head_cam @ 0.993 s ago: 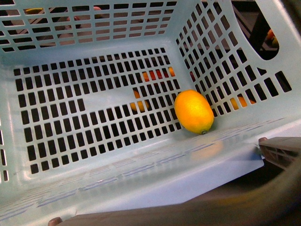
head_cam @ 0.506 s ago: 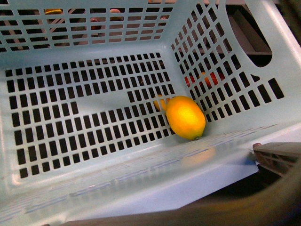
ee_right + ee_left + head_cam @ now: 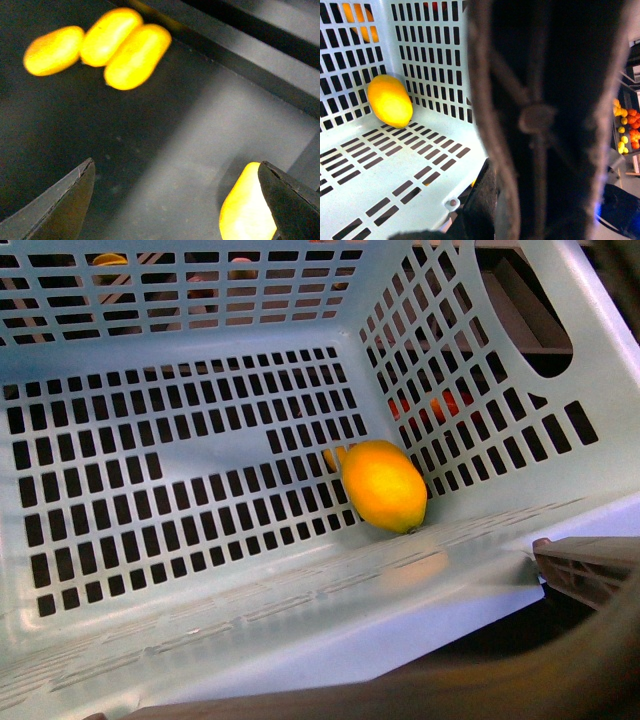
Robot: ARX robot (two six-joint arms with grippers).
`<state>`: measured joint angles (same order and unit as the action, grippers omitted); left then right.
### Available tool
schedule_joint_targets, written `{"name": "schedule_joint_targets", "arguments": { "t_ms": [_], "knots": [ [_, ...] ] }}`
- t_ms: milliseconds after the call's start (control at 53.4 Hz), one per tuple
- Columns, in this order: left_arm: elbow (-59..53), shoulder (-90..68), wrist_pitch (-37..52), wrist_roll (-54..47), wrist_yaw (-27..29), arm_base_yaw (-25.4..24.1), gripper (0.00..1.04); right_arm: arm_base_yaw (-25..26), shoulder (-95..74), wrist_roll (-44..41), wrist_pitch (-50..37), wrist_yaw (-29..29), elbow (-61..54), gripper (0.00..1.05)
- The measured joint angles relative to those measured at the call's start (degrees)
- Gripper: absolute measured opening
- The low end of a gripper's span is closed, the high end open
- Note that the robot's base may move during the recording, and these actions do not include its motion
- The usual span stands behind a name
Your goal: Pick lemon and mango into basket
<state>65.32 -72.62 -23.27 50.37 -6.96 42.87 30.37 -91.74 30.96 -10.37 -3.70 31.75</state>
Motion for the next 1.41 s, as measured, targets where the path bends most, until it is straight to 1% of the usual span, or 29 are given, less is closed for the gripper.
{"name": "schedule_joint_targets", "arguments": {
  "t_ms": [94, 225, 450, 731, 1050, 1406],
  "knots": [
    [0.0, 0.0, 0.0, 0.0, -0.1, 0.0, 0.05, -1.6, -9.2, 4.4, -2.2, 0.5, 1.0, 0.96],
    [0.0, 0.0, 0.0, -0.1, -0.1, 0.0, 0.05, -4.9, -15.1, 8.5, -4.2, 0.1, 0.9, 0.96],
    [0.0, 0.0, 0.0, 0.0, -0.1, 0.0, 0.05, -8.0, -21.4, 13.3, -7.3, -0.6, -0.4, 0.96],
    [0.0, 0.0, 0.0, 0.0, -0.1, 0.0, 0.05, -7.8, -27.0, 17.1, -9.6, -1.2, -1.2, 0.96],
    [0.0, 0.0, 0.0, 0.0, -0.1, 0.0, 0.05, -5.5, -32.7, 18.8, -12.1, -1.7, -0.1, 0.96],
    [0.0, 0.0, 0.0, 0.0, -0.1, 0.0, 0.05, -4.0, -36.2, 20.6, -12.1, -1.5, 2.9, 0.96]
  ]
}}
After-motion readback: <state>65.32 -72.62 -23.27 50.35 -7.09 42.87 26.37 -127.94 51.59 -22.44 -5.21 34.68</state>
